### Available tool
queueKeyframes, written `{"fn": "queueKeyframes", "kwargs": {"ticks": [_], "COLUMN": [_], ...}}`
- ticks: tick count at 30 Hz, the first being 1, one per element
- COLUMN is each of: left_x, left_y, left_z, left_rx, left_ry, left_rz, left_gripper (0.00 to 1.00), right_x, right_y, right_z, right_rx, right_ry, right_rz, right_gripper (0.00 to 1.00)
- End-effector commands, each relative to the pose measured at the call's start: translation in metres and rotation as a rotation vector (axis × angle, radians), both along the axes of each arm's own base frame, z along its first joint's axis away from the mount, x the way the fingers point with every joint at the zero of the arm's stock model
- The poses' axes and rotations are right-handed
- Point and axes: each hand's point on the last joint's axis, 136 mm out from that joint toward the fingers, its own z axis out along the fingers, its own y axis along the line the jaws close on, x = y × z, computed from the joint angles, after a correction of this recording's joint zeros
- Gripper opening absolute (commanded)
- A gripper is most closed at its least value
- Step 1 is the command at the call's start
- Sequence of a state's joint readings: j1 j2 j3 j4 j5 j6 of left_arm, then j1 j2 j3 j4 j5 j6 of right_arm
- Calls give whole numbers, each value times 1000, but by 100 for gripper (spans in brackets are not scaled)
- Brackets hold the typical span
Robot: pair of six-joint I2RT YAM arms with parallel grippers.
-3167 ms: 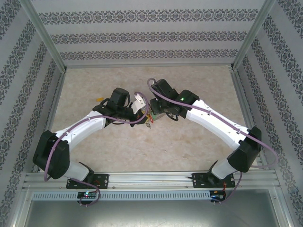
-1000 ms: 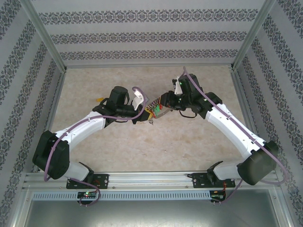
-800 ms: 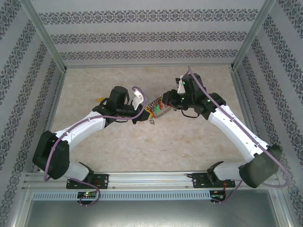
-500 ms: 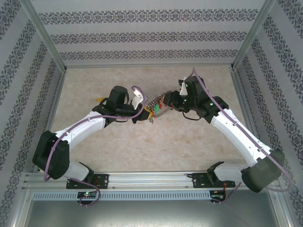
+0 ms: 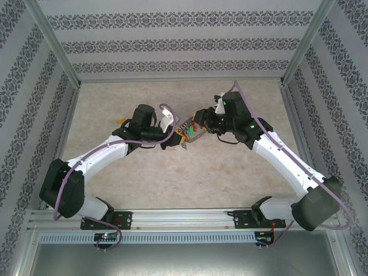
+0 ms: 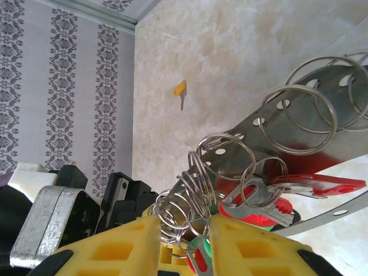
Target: Put the keys on the keyring
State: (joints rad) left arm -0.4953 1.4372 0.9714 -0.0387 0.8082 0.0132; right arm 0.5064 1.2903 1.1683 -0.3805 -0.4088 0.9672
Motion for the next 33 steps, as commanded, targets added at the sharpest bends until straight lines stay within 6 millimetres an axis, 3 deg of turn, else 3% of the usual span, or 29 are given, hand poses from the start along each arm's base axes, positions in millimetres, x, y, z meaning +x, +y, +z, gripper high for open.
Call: {"fn": "queueKeyframes", "kwargs": {"ticks": [1, 33], "left_x": [4, 2], "left_y": [-2, -5], "left_z": [23, 25], "left_rx": [-62, -76], "left_ry": [-66, -45], "left_rz": [-12, -26], "left_gripper": [0, 0], "right_x": [2, 8], "right_y": [3, 4], "right_z": [3, -8], "right_rx": [30, -10], "right_ry": [-3, -5], "right_rz": [0, 1], "right_gripper": [29, 21]}}
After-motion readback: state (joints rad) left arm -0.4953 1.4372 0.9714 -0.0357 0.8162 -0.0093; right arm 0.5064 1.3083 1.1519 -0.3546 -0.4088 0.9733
